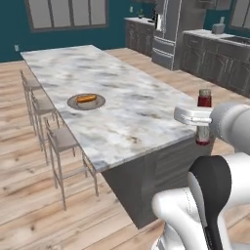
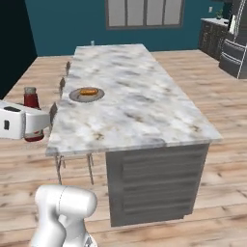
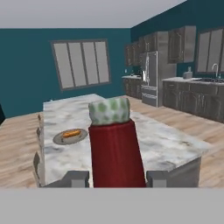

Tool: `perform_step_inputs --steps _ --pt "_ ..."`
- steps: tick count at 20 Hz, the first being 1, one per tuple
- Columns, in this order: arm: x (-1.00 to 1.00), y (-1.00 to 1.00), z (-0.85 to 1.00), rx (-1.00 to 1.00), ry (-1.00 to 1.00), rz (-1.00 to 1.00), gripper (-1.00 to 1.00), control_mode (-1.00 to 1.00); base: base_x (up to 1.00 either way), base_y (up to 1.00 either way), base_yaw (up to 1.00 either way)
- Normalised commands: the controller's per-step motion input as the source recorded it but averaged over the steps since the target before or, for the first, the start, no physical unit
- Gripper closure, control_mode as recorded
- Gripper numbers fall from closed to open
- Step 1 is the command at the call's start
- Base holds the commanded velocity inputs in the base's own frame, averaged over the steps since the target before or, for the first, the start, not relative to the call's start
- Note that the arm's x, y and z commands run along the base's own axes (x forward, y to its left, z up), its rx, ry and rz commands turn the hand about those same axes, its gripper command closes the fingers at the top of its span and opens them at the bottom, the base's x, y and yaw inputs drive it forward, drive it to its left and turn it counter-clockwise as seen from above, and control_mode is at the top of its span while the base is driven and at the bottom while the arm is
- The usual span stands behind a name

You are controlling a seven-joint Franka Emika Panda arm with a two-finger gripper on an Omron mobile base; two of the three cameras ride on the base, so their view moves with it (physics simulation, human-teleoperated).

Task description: Move the hot dog bun to the plate on the dining table and place the condiment next to that plate. Then navigate to the fridge and take the sausage and place it on the plate as well.

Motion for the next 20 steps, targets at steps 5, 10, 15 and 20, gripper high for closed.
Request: perform_step_inputs --steps 5,10,15,20 --pt "0.0 0.0 0.0 0.0 0.0 0.0 1.0 1.0 0.05 1.0 -0.4" --pt "0.0 0.0 0.0 0.0 0.0 0.0 1.0 1.0 0.04 1.0 -0.42" --pt "0.0 0.0 0.0 0.0 0.0 0.0 1.0 1.0 0.1 1.0 -0.41" --pt "0.0 0.0 0.0 0.0 0.0 0.0 1.0 1.0 0.21 1.0 -0.4"
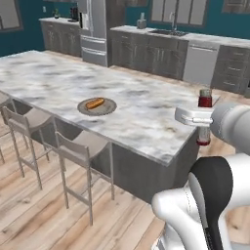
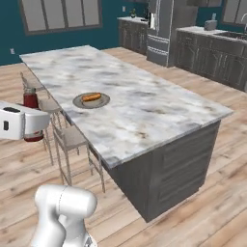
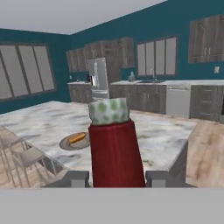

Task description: Move the hot dog bun to the plate on the dining table and place the condiment next to that plate. Then navigate to the fridge and take the sausage and place it on the plate as well.

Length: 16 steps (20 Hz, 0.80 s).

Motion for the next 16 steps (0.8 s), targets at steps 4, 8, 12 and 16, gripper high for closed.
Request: perform_step_inputs --steps 4,8,12,16 --pt "0.0 0.0 0.0 0.0 0.0 0.0 1.0 1.0 0.32 1.0 -0.41" --pt "0.0 0.0 0.0 0.0 0.0 0.0 1.0 1.0 0.26 1.0 -0.45" --pt "0.0 0.0 0.0 0.0 0.0 0.0 1.0 1.0 0.14 1.0 -0.48" --pt "0.0 0.0 0.0 0.0 0.0 0.0 1.0 1.0 0.09 1.0 -0.49"
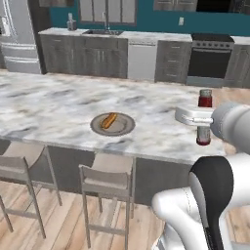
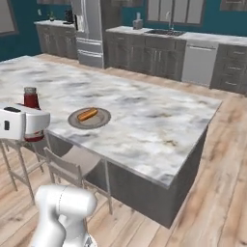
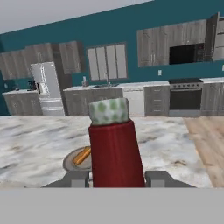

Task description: Move the hot dog bun to the plate on the dining table and place the condiment next to that plate. Then navigate to the fridge and take the sausage and place it on the plate as well.

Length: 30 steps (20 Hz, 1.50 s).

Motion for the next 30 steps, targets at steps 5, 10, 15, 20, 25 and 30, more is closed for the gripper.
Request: perform_step_inputs --steps 5,10,15,20,25,30 --pt "0.0 0.0 0.0 0.0 0.0 0.0 1.0 1.0 0.08 1.0 -0.52" --pt "0.0 0.0 0.0 0.0 0.0 0.0 1.0 1.0 0.42 0.8 -0.53" --pt "0.0 0.0 0.0 0.0 0.0 0.0 1.0 1.0 0.63 0.5 -0.49" --pt "0.0 0.0 0.0 0.0 0.0 0.0 1.0 1.0 0.84 0.39 -0.27" --pt "0.05 0.42 -0.02 0.0 0.05 -0.02 1.0 -1.0 0.22 0.21 -0.05" --pt "0.0 1.0 -0.24 -0.01 0.03 0.0 1.0 -1.0 0.0 0.0 0.0"
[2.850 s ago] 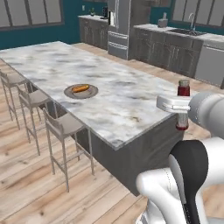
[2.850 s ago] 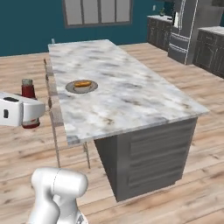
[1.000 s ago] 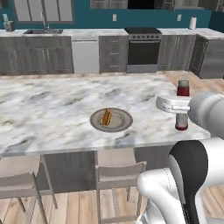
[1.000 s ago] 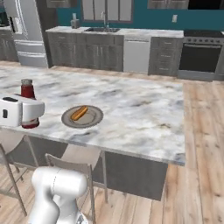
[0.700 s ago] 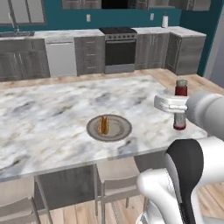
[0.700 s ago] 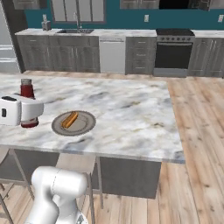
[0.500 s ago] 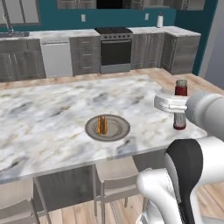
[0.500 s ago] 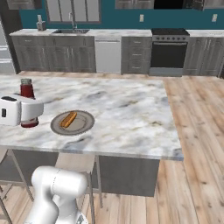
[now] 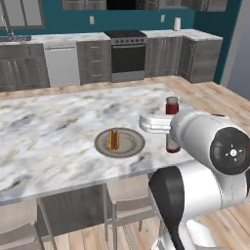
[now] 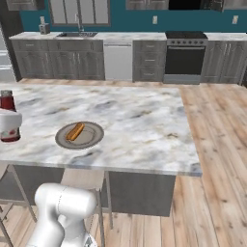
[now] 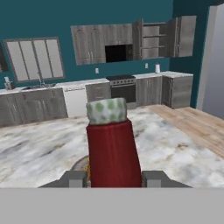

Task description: Move the hot dog bun to the plate on the dining table and place the condiment next to that plate. Then navigate to the fridge and take the sausage and place it on the plate as well.

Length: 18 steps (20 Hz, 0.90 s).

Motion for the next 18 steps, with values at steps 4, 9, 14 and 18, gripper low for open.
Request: perform_step_inputs --steps 4,9,14,18 --pt "0.03 0.99 -0.33 0.0 0.04 0.0 1.0 -1.0 0.0 0.0 0.0" --pt "0.47 0.84 -0.5 0.0 0.03 0.01 1.0 -1.0 0.0 0.0 0.0" --pt "0.87 0.44 -0.46 0.0 0.01 0.0 1.0 -1.0 0.0 0.0 0.0" --pt "0.9 0.16 -0.46 0.0 0.0 0.0 1.0 -1.0 0.0 0.0 0.0"
